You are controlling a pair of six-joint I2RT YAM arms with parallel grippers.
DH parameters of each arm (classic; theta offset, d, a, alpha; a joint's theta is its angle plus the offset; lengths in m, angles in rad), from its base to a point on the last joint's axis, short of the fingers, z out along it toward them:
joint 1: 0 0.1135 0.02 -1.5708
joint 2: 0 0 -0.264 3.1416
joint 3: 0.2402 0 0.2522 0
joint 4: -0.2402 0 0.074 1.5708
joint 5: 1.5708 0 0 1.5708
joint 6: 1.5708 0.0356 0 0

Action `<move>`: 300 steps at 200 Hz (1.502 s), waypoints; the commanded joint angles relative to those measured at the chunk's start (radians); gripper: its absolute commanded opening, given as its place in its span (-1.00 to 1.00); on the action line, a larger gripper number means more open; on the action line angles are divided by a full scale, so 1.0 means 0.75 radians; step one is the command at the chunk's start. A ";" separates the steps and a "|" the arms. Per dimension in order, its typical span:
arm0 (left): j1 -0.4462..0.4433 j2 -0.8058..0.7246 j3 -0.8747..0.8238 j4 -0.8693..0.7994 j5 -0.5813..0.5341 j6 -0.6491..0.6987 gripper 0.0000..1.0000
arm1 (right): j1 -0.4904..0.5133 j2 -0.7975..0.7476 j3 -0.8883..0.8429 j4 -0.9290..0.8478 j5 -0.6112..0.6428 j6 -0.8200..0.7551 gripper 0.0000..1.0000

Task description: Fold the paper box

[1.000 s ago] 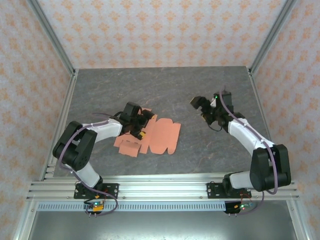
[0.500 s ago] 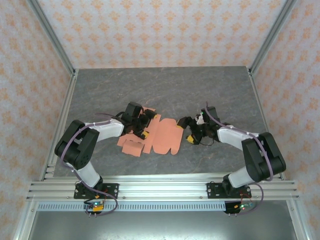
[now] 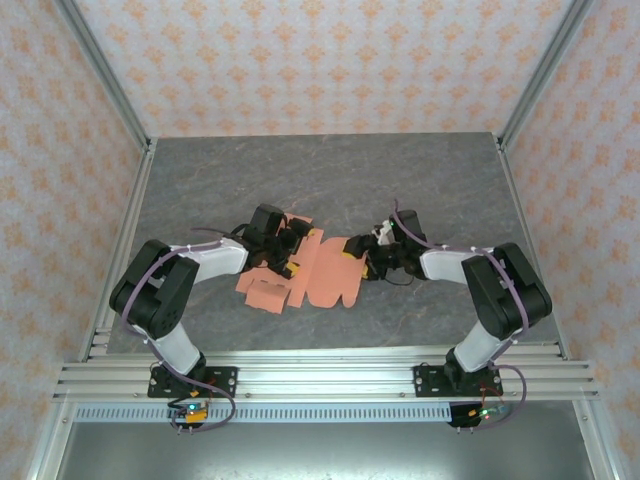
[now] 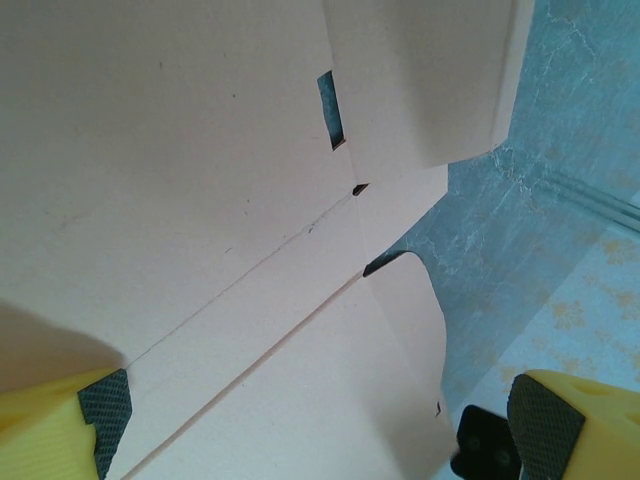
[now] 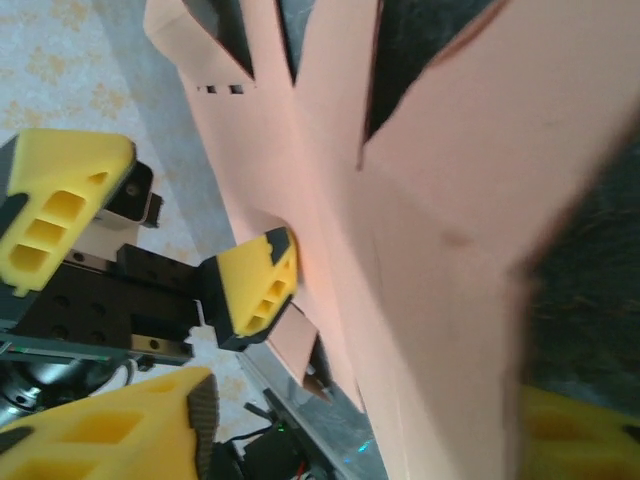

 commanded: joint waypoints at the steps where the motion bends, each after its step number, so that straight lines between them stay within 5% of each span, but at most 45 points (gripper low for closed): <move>1: -0.024 0.012 -0.042 -0.066 0.015 -0.084 1.00 | 0.003 -0.003 0.076 -0.025 -0.017 -0.097 -0.14; 41: -0.012 -0.035 0.039 -0.051 0.037 -0.116 1.00 | 0.006 -0.070 0.094 -0.122 -0.016 -0.240 -0.63; 83: 0.051 -0.167 0.289 -0.354 0.002 0.103 1.00 | 0.004 -0.321 0.238 -0.637 0.211 -0.698 -0.85; 133: 0.271 -0.259 0.529 -0.642 -0.096 0.407 1.00 | 0.007 -0.396 0.666 -1.102 0.562 -1.054 -0.88; 158: 0.383 -0.238 0.604 -0.725 -0.032 0.592 1.00 | 0.016 -0.437 0.827 -1.202 0.778 -1.202 -0.87; 194: 0.485 -0.178 0.667 -0.865 0.007 0.753 1.00 | 0.190 -0.437 0.947 -1.323 1.134 -1.438 -0.82; 232: 0.499 -0.134 0.593 -0.837 -0.023 0.757 1.00 | 0.499 -0.318 0.858 -1.269 1.400 -1.385 -0.70; 240: 0.499 -0.142 0.561 -0.830 -0.055 0.758 1.00 | 0.562 -0.272 0.840 -1.255 1.407 -1.339 -0.54; 256: 0.500 -0.163 0.489 -0.784 -0.086 0.758 1.00 | 0.664 -0.176 0.839 -1.235 1.222 -1.216 -0.04; 275: 0.499 -0.166 0.444 -0.759 -0.093 0.795 1.00 | 0.700 -0.157 0.753 -1.100 0.988 -1.106 0.10; 300: 0.496 -0.152 0.411 -0.732 -0.093 0.871 1.00 | 0.676 -0.273 0.663 -0.988 1.061 -1.064 0.40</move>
